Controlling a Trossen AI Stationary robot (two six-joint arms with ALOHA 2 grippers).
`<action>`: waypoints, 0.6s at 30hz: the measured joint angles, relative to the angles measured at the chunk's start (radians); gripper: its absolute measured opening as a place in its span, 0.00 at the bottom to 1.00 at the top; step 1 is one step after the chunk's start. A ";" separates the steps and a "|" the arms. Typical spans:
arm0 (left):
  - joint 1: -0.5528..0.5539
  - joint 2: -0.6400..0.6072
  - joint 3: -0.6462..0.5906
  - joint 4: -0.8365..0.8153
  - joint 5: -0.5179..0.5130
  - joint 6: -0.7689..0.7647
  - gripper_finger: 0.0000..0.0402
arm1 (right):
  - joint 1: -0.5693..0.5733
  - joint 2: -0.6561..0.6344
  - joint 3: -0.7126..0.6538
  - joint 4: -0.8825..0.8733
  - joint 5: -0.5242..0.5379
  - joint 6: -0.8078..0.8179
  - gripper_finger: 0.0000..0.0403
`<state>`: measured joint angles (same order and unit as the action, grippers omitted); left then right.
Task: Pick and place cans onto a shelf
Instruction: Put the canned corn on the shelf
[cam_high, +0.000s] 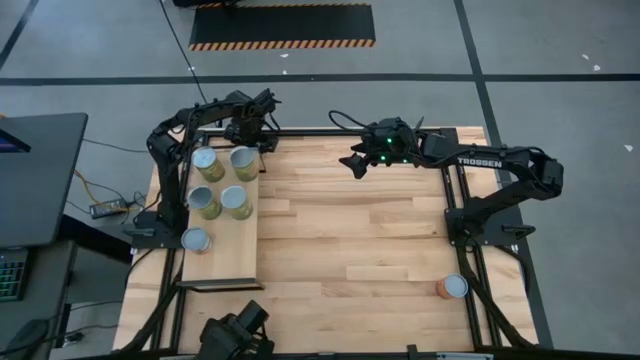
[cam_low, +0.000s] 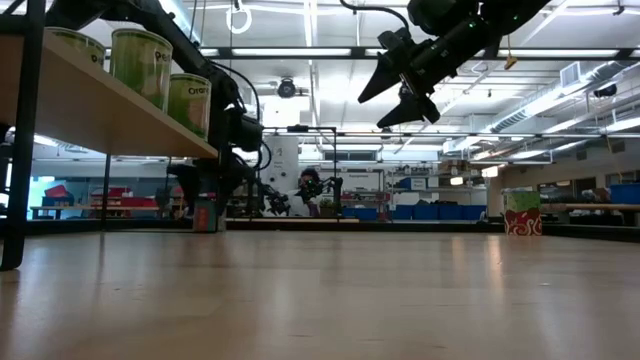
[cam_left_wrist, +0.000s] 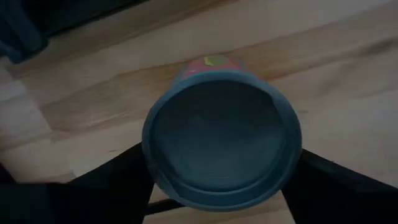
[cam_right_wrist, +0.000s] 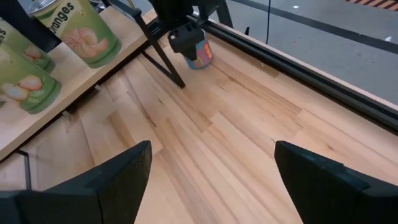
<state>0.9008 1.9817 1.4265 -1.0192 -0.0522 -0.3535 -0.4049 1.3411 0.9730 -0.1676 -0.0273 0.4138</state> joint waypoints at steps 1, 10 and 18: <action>-0.004 -0.009 0.000 -0.001 0.006 0.005 0.71 | 0.000 0.000 0.000 0.000 0.000 -0.005 0.86; -0.101 -0.228 0.001 0.036 0.109 0.010 0.68 | -0.017 -0.051 0.000 -0.007 0.000 -0.087 0.86; -0.262 -0.444 0.001 0.253 0.154 0.052 0.71 | -0.044 -0.053 0.000 0.010 -0.002 -0.171 0.86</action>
<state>0.6387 1.5373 1.4278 -0.7661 0.1015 -0.3012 -0.4487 1.2879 0.9726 -0.1578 -0.0291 0.2424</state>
